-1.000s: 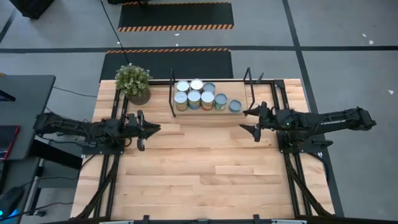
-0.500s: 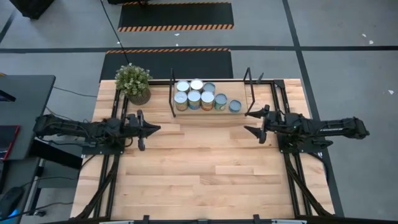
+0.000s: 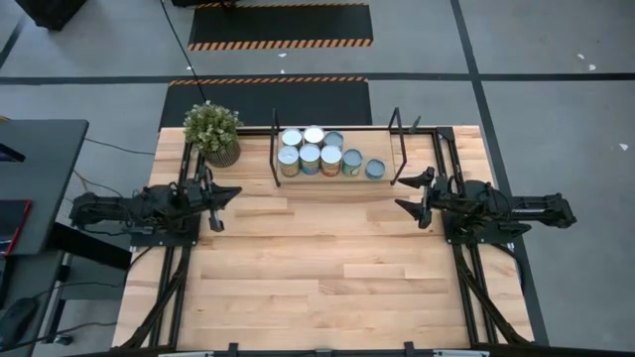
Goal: Pick and place cans onto a shelf
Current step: Return to Home Position
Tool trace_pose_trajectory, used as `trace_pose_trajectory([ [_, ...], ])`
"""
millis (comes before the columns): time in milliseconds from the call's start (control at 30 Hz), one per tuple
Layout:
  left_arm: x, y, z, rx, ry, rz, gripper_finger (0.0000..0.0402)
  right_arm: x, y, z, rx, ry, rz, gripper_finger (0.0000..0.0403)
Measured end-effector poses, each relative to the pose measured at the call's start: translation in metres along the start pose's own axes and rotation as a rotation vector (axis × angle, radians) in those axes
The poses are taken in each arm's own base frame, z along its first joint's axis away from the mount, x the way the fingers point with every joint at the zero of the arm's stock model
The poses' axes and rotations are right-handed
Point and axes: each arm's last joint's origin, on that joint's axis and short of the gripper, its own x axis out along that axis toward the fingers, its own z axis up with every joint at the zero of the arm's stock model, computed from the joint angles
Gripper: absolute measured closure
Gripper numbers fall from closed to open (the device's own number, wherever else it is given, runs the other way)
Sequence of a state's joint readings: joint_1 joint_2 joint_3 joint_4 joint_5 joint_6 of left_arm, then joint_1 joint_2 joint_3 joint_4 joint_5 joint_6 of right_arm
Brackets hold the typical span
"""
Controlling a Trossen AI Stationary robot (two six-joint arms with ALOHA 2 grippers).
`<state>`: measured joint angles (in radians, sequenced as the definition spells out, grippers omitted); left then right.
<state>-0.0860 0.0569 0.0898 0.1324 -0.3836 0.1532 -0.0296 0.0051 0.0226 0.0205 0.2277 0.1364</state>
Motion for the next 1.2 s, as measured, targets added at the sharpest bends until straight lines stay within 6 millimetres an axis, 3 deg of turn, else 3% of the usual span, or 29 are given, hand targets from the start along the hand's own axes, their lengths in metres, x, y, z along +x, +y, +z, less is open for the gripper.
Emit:
trace_pose_trajectory([
  [200, -0.004, 0.001, -0.003, 0.013, 0.016, -0.019, 0.0399, 0.001, -0.001, -0.003, 0.114, -0.016, -0.012, 0.0056],
  [467, -0.005, -0.007, -0.001, -0.012, -0.023, -0.28, 0.0398, 0.001, -0.001, -0.002, 0.154, -0.024, -0.026, 0.0056],
  [633, -0.004, -0.014, -0.026, -0.072, 0.03, -0.4, 0.0399, 0.001, -0.001, -0.002, 0.154, -0.024, -0.027, 0.0056],
  [800, -0.005, -0.015, -0.031, -0.021, 0.074, -0.414, 0.0394, 0.001, -0.001, -0.002, 0.154, -0.024, -0.028, 0.0056],
  [1000, -0.004, -0.015, -0.031, -0.181, 0.102, -0.404, 0.0377, 0.001, -0.001, -0.002, 0.154, -0.024, -0.028, 0.0056],
  [1200, -0.004, -0.015, -0.031, -0.22, 0.111, -0.402, 0.0375, 0.001, -0.001, -0.002, 0.154, -0.024, -0.028, 0.0056],
])
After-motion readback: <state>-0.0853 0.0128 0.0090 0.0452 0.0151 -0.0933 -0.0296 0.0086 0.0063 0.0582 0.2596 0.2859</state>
